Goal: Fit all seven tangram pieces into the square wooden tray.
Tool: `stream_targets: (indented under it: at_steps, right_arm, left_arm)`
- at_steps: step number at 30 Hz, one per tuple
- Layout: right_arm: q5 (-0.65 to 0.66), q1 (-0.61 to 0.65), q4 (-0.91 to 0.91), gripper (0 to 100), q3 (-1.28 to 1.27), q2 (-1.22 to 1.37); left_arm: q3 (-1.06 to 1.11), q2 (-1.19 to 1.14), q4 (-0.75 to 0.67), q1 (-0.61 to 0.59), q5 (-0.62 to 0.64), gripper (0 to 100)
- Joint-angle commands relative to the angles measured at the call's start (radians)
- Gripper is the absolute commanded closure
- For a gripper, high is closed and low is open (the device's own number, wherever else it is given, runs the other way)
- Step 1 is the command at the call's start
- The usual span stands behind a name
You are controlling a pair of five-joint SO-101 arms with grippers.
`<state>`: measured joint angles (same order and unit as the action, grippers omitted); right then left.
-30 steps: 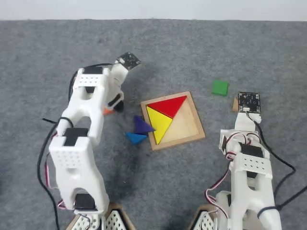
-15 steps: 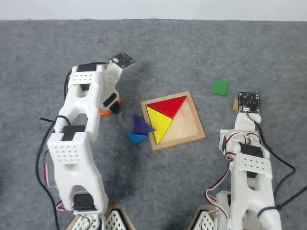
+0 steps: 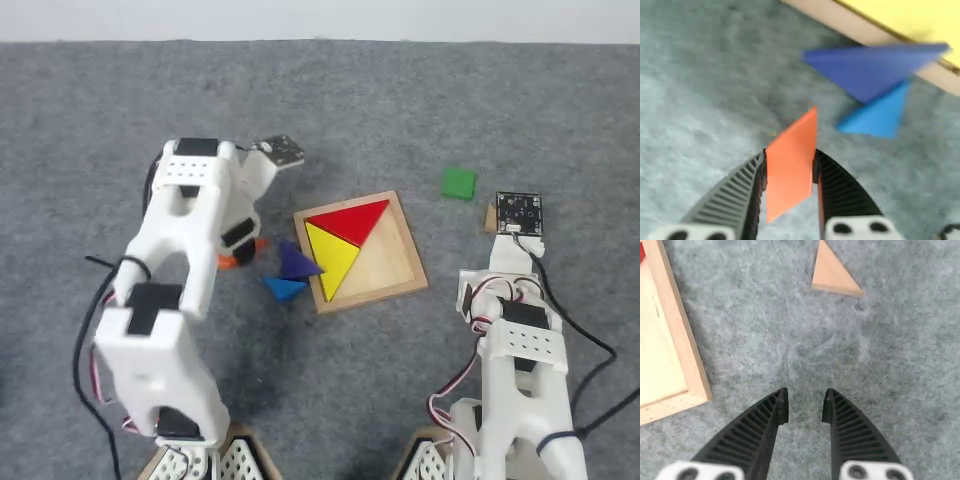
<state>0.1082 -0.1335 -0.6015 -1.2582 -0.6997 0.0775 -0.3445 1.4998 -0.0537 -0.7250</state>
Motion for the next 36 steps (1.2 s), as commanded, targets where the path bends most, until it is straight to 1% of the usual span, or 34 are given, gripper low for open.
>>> stream_targets:
  at_steps: [1,3,4,9,14,18,21,24,28,32,36]
  right_arm:
    - [0.014,-0.012,0.022,87.6,0.005,-0.033]
    - [0.014,-0.012,0.022,87.6,0.005,-0.033]
    - [0.014,-0.012,0.022,87.6,0.005,-0.033]
    - [0.014,-0.012,0.022,87.6,0.005,-0.033]
    - [0.014,-0.012,0.022,87.6,0.005,-0.033]
    - [0.014,-0.012,0.022,87.6,0.005,-0.033]
    - [0.014,-0.012,0.022,87.6,0.005,-0.033]
    - [0.014,-0.012,0.022,87.6,0.005,-0.033]
    - [0.014,-0.012,0.021,87.6,0.005,-0.033]
    - [0.014,-0.012,0.021,87.6,0.005,-0.033]
    - [0.014,-0.012,0.021,87.6,0.005,-0.033]
  left_arm:
    - [0.102,0.161,-0.066,-0.025,0.012,90]
    - [0.114,0.175,-0.068,-0.052,0.038,85]
    - [0.119,0.178,-0.068,-0.061,0.034,84]
    - [0.154,0.226,-0.074,-0.109,0.008,84]
    - [0.213,0.304,-0.084,-0.097,0.008,84]
    - [0.334,0.302,-0.219,-0.061,0.011,84]
    - [0.394,0.244,-0.284,-0.034,0.015,84]
    - [0.354,0.149,-0.318,-0.054,0.018,84]
    - [0.237,0.008,-0.313,-0.104,0.031,84]
    - [0.133,-0.071,-0.227,-0.133,0.028,84]
    - [0.120,-0.084,-0.219,-0.140,-0.003,84]
